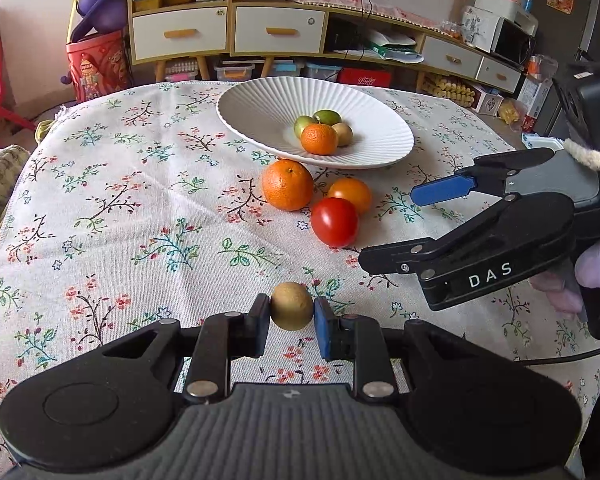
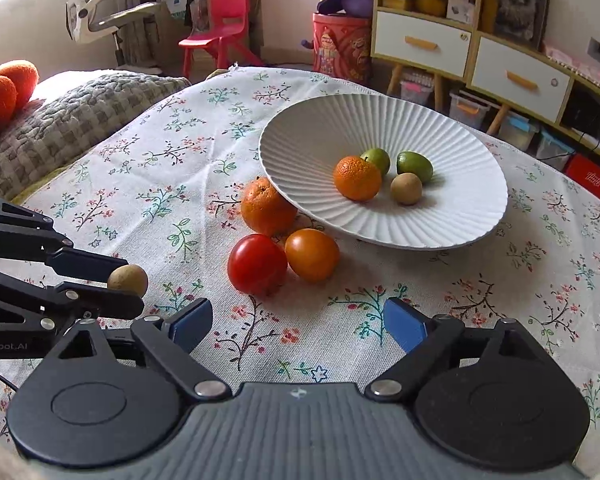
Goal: Organize fruits
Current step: 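Close the left tool on the small yellowish potato and lift it, then grasp the red tomato with the right tool while the left tool holds the potato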
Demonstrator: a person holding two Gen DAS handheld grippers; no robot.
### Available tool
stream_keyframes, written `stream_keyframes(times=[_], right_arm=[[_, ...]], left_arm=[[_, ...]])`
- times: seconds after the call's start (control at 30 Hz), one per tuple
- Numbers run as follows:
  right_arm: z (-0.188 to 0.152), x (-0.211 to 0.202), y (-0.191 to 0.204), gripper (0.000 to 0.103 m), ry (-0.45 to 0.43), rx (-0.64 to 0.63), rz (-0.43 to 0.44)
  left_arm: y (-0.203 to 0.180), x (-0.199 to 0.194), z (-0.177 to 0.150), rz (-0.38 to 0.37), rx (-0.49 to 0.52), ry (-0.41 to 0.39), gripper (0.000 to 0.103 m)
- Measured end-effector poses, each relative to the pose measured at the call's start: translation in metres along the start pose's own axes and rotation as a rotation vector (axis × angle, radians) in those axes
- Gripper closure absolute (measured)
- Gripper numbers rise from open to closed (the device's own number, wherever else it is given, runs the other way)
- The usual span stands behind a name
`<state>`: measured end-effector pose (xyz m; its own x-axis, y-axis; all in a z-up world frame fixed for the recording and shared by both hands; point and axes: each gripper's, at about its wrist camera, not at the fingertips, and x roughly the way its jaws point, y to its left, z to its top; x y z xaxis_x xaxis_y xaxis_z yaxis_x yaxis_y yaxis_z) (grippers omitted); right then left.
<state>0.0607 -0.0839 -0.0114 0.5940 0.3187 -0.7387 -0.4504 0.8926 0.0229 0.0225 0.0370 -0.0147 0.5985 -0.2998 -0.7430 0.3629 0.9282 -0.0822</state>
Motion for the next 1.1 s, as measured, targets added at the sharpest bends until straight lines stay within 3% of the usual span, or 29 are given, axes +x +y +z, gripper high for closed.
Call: stream_keyframes(times=[0.3, 0.47, 0.8, 1.1], right_arm=[[0.011, 0.014, 0.015, 0.046, 0.037, 0.027, 0.065], [0.014, 0.018, 0.017, 0.048, 0.039, 0.055, 0.063], [0.018, 0.021, 0.014, 0.07, 0.042, 0.093, 0.05], [0.017, 0.017, 0.013, 0.071, 0.048, 0.102, 0.07]], left_arm=[[0.014, -0.01, -0.006, 0.019, -0.023, -0.006, 0.096], [0.017, -0.012, -0.006, 0.02, -0.03, -0.011, 0.096], [0.018, -0.013, -0.006, 0.022, -0.033, -0.013, 0.096], [0.017, -0.015, -0.001, 0.028, -0.031, -0.02, 0.096]])
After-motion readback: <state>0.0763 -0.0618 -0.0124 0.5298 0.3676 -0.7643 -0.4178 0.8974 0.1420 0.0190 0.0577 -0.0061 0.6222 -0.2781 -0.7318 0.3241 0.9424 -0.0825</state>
